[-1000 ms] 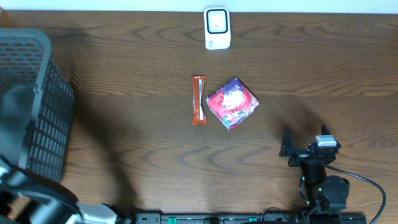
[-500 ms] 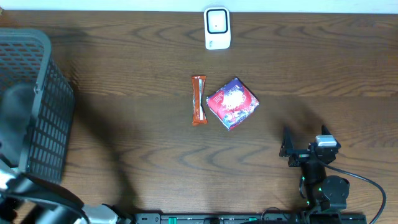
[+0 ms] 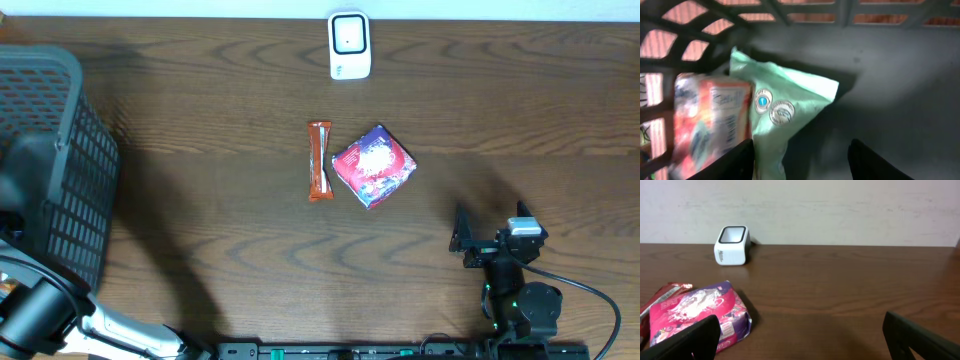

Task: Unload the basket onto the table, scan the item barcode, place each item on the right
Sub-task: 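Reach the left gripper into the basket and grasp the mint-green packet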

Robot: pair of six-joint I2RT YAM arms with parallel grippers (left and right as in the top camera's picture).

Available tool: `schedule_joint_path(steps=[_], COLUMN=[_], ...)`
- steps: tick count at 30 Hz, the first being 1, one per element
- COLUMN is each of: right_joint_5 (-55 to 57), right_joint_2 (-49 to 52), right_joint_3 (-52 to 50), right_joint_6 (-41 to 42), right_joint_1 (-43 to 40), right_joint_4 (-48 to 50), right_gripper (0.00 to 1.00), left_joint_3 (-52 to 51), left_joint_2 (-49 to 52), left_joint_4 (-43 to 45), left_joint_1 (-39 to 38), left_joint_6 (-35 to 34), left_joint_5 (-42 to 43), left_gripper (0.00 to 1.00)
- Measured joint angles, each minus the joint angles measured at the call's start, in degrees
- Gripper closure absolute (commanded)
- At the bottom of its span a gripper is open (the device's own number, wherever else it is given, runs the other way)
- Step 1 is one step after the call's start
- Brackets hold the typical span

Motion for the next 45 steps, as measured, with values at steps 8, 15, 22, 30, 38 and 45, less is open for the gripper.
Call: schedule_joint_path(steps=[8, 15, 22, 30, 38, 45], right_joint_5=[0.00, 0.00, 0.00, 0.00, 0.00, 0.00], right_joint_2=[0.00, 0.00, 0.00, 0.00, 0.00, 0.00], right_joint_3=[0.00, 0.00, 0.00, 0.00, 0.00, 0.00], right_joint_6=[0.00, 0.00, 0.00, 0.00, 0.00, 0.00], right_joint_1=[0.00, 0.00, 0.00, 0.00, 0.00, 0.00], right_joint_4=[0.00, 0.00, 0.02, 0.00, 0.00, 0.02], right_gripper=[0.01, 0.01, 0.01, 0.01, 0.01, 0.01], left_joint_3=[-0.24, -4.63, -5.60, -4.96, 1.66, 7.39], left_joint_2=[0.98, 0.96, 0.76, -0.37, -10.67, -30.95], left_joint_4=[1.51, 4.04, 4.42, 4.35, 6.08, 9.75], left_joint_1=[0.00, 0.00, 0.04, 0.52, 0.26, -0.24], left_joint_6=[2.38, 2.73, 3.56, 7.58, 12.90, 2.95], left_joint_5=[-0.17, -1.46, -3.50, 1.51, 26.84, 37.88], left_gripper=[0.41, 0.45, 0.93, 0.93, 0.93, 0.92])
